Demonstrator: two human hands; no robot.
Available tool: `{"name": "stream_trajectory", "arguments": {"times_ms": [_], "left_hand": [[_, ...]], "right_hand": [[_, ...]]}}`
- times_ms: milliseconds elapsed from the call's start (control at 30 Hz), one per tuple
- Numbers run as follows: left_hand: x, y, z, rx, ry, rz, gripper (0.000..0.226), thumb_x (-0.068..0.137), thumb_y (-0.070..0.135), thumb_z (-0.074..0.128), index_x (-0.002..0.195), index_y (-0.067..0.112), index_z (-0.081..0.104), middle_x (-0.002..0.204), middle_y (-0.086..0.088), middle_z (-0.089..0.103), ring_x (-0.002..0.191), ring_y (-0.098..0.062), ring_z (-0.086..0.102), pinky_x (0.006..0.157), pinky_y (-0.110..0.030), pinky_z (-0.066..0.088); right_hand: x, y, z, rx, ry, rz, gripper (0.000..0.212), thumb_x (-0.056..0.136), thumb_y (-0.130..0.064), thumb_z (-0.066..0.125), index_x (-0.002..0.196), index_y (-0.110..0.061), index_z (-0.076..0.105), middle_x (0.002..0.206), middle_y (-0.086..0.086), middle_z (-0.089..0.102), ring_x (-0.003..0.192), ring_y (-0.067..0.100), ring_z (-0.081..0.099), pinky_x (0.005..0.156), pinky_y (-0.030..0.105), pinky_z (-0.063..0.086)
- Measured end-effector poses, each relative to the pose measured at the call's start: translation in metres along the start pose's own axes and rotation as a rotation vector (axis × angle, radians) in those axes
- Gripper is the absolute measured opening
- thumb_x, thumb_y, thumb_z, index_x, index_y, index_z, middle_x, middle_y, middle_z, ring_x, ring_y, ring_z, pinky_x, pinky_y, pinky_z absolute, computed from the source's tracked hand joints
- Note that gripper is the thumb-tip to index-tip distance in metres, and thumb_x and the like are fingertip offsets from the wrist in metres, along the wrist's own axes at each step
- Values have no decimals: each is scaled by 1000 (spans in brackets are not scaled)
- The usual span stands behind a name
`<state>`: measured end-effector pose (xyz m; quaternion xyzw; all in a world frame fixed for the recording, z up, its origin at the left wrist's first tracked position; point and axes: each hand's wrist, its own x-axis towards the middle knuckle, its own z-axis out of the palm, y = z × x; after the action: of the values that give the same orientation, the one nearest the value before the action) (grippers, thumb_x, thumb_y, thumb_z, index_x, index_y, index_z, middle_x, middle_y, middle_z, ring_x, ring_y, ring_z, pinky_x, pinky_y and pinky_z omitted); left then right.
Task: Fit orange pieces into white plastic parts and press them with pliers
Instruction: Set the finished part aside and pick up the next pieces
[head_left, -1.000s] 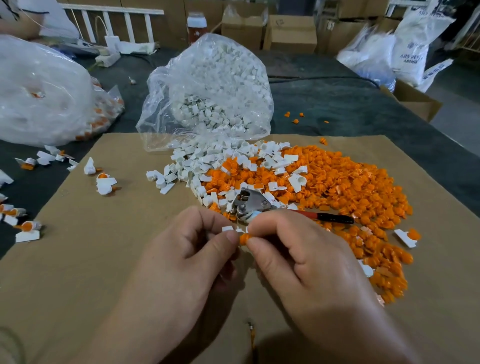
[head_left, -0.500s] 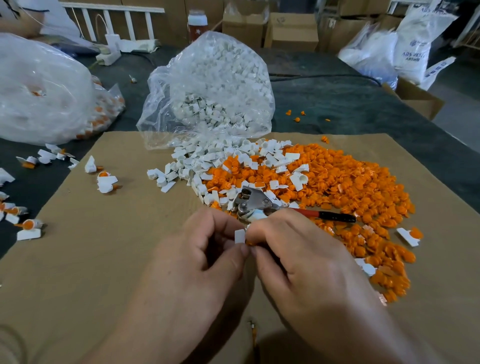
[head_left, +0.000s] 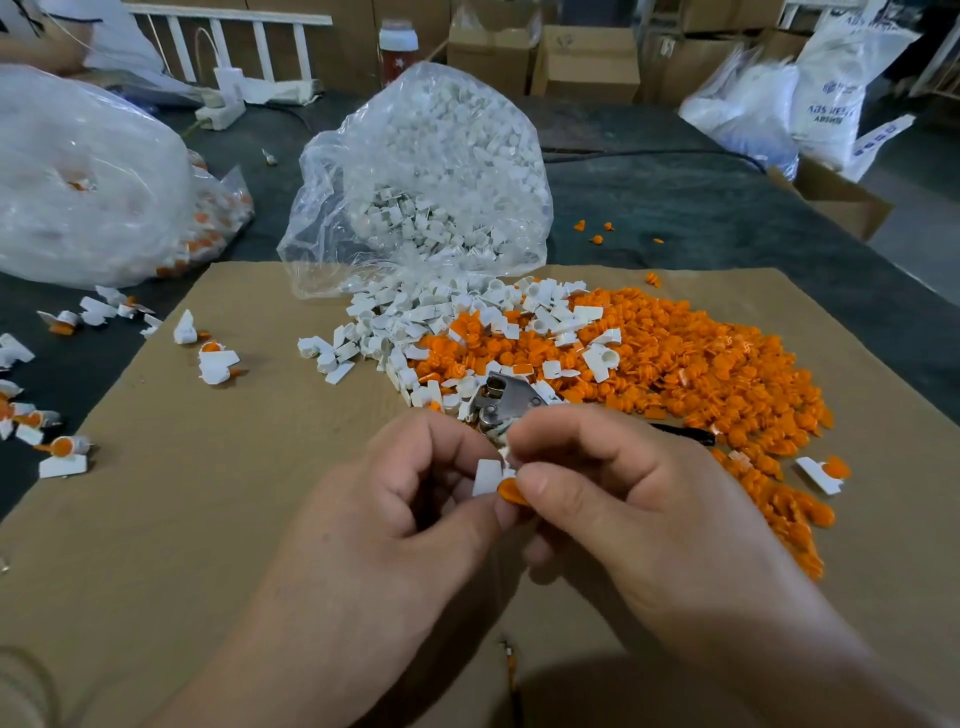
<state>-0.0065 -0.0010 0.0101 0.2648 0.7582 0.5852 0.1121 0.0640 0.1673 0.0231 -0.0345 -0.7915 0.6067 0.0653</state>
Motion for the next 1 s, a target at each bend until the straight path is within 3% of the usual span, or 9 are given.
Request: {"name": "stream_trajectory", "arguments": {"times_ms": [133,367,500,667,800,867,933,1000], "left_hand": [[-1,-6,0,-60,-31,16,37,64,57,72,95,36,69,74,-1,71,66,-22,65,59,-36,53],[0,-10,-1,-101,-74,42,29,67,51,73,90,34,70,71,2,71,61,-14,60,55,-28,48],[0,-7,0,-83,-81,50,26,66,51,71,87,36,69,68,5,70,57,-8,57,51,-23,46],[3,-7,0,-41,-68,25,30,62,54,71,87,37,69,65,10,65,56,-4,55,51,-22,45],[5,-7,1,-137,-127,-23,32,62,49,76,88,31,70,71,-3,68,62,-21,58,58,-41,48],[6,-5,0,-188,-110,-47,33,56,46,79,83,29,72,68,-1,67,59,-19,56,55,-38,48],[8,-4,-2,-243,-48,-84,32,51,39,82,79,27,73,63,0,62,54,-15,55,51,-28,48],[12,-2,-6,-331,12,-125,23,56,23,81,78,23,74,59,-2,59,50,-12,57,46,-22,48]], "right_hand": [[3,2,-4,289,-95,85,19,82,-26,72,100,-29,72,83,8,74,68,22,70,65,44,56],[4,-1,-3,443,-96,65,17,79,-8,70,88,-22,74,73,11,72,61,19,69,56,25,54],[4,-3,-1,424,-77,88,17,76,-7,70,85,-22,73,71,12,71,58,21,67,55,27,54],[5,-2,-2,356,-66,135,13,77,-14,70,87,-23,71,73,12,70,60,24,66,59,42,53],[4,-5,-3,329,-91,185,15,79,-18,70,91,-26,71,76,11,71,61,22,65,61,42,53],[1,-5,-4,120,-50,133,11,86,-27,68,95,-33,69,81,0,72,64,12,66,60,28,55],[-1,0,-11,-382,138,-36,13,88,-41,61,100,-39,64,92,-18,65,82,1,60,67,13,49],[1,-3,-18,-823,236,-156,29,87,-48,56,115,-40,56,111,-26,51,105,-5,44,82,9,38]]}}
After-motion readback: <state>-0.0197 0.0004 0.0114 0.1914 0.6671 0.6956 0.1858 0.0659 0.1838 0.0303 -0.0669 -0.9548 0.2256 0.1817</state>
